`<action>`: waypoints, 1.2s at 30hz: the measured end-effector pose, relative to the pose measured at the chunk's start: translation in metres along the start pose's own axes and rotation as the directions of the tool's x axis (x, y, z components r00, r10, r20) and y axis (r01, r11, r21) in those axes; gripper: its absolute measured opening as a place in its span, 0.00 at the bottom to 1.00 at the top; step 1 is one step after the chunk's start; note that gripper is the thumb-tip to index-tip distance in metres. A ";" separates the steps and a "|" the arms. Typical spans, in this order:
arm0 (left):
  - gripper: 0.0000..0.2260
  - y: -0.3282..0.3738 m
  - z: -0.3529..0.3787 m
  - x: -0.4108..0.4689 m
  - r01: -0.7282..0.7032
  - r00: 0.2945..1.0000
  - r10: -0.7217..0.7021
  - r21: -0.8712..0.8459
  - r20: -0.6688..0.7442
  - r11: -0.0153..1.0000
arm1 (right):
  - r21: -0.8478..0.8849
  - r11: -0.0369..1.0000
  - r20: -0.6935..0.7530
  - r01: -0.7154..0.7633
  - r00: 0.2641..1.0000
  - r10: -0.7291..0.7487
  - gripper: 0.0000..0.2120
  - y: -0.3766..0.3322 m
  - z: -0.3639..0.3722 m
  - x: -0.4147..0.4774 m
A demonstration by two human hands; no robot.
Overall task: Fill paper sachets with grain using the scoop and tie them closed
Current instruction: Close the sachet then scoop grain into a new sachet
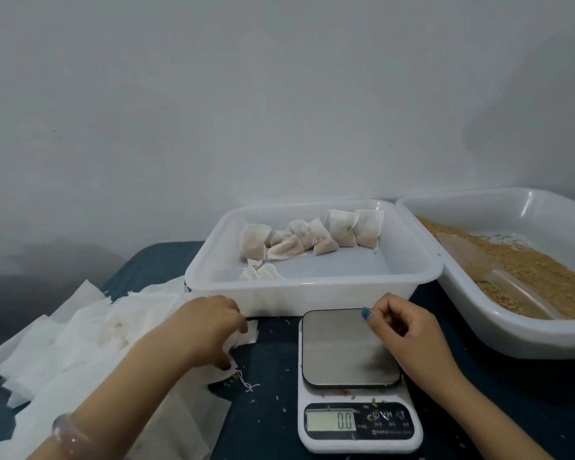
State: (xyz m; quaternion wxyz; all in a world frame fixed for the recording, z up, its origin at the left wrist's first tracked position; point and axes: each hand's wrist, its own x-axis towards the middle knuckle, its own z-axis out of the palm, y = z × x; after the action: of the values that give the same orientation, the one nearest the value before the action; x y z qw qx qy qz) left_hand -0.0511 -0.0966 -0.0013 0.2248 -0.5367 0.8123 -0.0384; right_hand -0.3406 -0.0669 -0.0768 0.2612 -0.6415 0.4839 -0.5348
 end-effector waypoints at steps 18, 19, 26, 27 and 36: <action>0.13 0.013 0.007 0.003 0.053 0.868 -0.178 -0.270 -0.463 0.961 | -0.049 0.998 0.039 0.050 0.998 -0.048 0.13 0.001 -0.001 -0.001; 0.13 0.012 0.008 0.004 0.080 0.867 -0.188 -0.243 -0.462 0.967 | -0.059 0.997 0.038 0.050 0.998 -0.048 0.13 0.001 -0.001 -0.001; 0.04 0.016 0.007 -0.007 -0.112 0.706 -0.254 -0.459 -0.661 0.881 | -0.046 0.998 0.047 0.032 0.998 -0.030 0.14 -0.002 -0.001 0.000; 0.03 0.020 0.004 -0.010 -0.214 0.651 -0.275 -0.519 -0.708 0.828 | -0.029 0.999 0.048 0.033 0.998 -0.031 0.15 -0.004 -0.001 0.000; 0.10 0.074 -0.032 -0.004 -0.550 0.765 -0.473 -0.826 -0.438 -0.125 | 0.187 0.980 0.159 -0.062 0.987 0.032 0.11 -0.031 0.003 -0.003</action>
State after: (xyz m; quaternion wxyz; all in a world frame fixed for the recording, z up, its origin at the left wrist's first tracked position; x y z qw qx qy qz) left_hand -0.1259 -0.0681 0.0065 -0.5506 -0.4318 0.5841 0.4114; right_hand -0.3271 -0.0523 -0.0529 0.3714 -0.6414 0.4234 -0.5210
